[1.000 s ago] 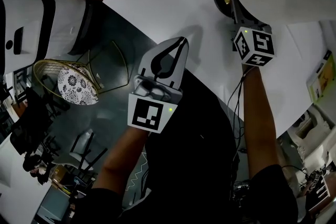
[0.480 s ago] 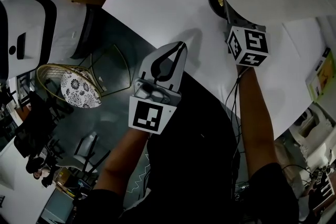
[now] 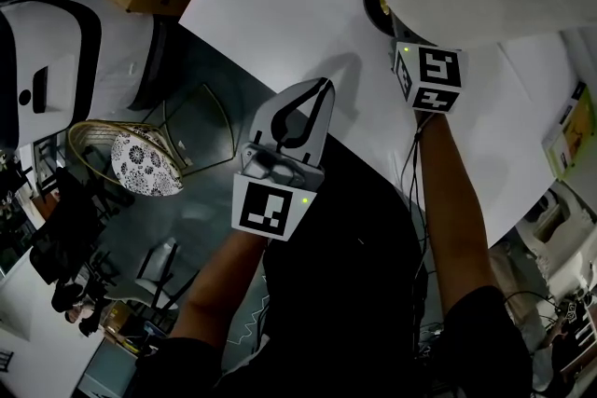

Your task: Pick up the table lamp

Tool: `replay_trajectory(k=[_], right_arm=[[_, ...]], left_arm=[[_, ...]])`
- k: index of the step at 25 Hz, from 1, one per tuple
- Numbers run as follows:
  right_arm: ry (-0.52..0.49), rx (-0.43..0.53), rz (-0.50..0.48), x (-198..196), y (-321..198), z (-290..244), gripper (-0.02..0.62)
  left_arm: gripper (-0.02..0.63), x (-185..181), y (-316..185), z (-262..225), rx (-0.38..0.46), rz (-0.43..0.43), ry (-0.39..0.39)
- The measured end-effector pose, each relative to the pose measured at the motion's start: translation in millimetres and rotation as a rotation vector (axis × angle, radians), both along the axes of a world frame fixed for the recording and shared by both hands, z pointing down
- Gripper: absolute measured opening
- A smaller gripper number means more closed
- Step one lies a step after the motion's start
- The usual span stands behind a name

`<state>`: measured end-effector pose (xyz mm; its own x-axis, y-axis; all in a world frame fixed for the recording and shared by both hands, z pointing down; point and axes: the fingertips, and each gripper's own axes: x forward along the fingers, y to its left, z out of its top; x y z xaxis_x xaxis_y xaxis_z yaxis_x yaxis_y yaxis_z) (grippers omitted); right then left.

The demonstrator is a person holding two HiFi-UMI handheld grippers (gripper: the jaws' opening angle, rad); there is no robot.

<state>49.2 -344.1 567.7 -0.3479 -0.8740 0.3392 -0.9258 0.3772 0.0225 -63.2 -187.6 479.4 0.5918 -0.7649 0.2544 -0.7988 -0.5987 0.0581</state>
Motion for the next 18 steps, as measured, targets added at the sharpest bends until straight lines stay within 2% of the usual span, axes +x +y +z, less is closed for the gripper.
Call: replay_trajectory(k=[10, 18], right_arm=[[-0.008, -0.028, -0.034, -3, 1, 0, 0.137], [-0.021, 0.057, -0.025, -1, -5, -20, 0.138]], left_arm=[[0.018, 1, -4, -3, 0.002, -0.009, -0.001], [0.018, 1, -4, -2, -0.006, -0.011, -0.006]])
